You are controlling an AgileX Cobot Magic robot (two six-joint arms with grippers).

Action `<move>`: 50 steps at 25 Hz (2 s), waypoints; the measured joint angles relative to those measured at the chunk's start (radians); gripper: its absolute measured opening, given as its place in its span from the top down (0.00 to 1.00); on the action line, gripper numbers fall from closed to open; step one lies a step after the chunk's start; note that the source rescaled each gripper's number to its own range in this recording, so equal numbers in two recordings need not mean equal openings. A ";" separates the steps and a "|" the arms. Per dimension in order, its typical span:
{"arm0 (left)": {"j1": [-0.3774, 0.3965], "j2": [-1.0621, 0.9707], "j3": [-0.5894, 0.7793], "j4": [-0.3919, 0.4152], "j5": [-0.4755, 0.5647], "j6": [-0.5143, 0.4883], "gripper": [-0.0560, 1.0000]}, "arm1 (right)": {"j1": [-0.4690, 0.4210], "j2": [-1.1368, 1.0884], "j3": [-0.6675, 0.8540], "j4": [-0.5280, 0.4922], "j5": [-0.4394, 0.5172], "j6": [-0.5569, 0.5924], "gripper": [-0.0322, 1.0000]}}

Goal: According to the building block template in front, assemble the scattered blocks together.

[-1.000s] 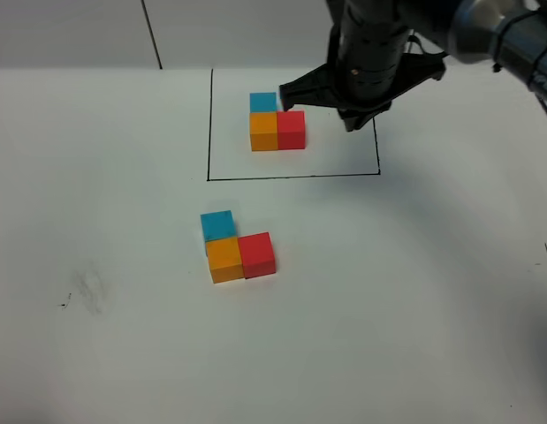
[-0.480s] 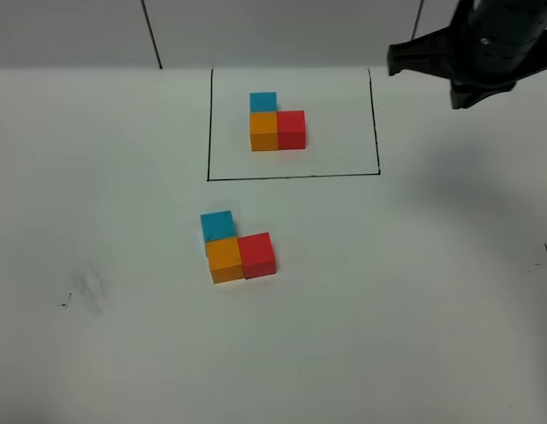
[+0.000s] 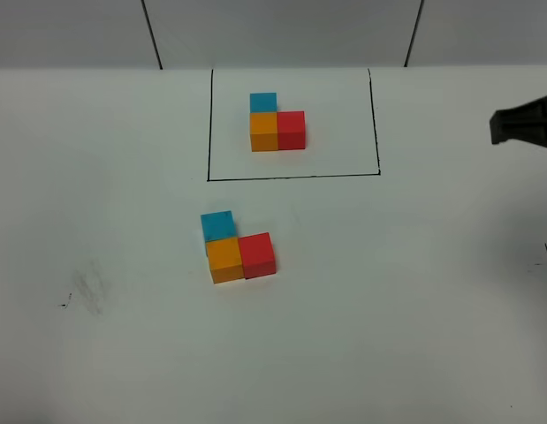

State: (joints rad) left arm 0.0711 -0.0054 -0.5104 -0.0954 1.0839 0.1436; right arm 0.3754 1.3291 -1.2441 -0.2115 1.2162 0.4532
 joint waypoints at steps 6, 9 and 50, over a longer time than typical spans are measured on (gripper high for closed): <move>0.000 0.000 0.000 0.000 0.000 0.000 0.95 | 0.000 -0.142 0.179 -0.026 -0.001 0.000 0.96; 0.000 0.000 0.000 0.000 0.000 0.000 0.95 | -0.002 -0.211 0.263 -0.046 -0.001 0.000 0.96; 0.000 0.000 0.000 0.000 0.000 -0.001 0.95 | -0.449 -1.019 0.738 0.110 -0.145 -0.372 0.96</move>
State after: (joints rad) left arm 0.0711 -0.0054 -0.5104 -0.0954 1.0839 0.1426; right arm -0.0737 0.3100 -0.5057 -0.1011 1.0709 0.0815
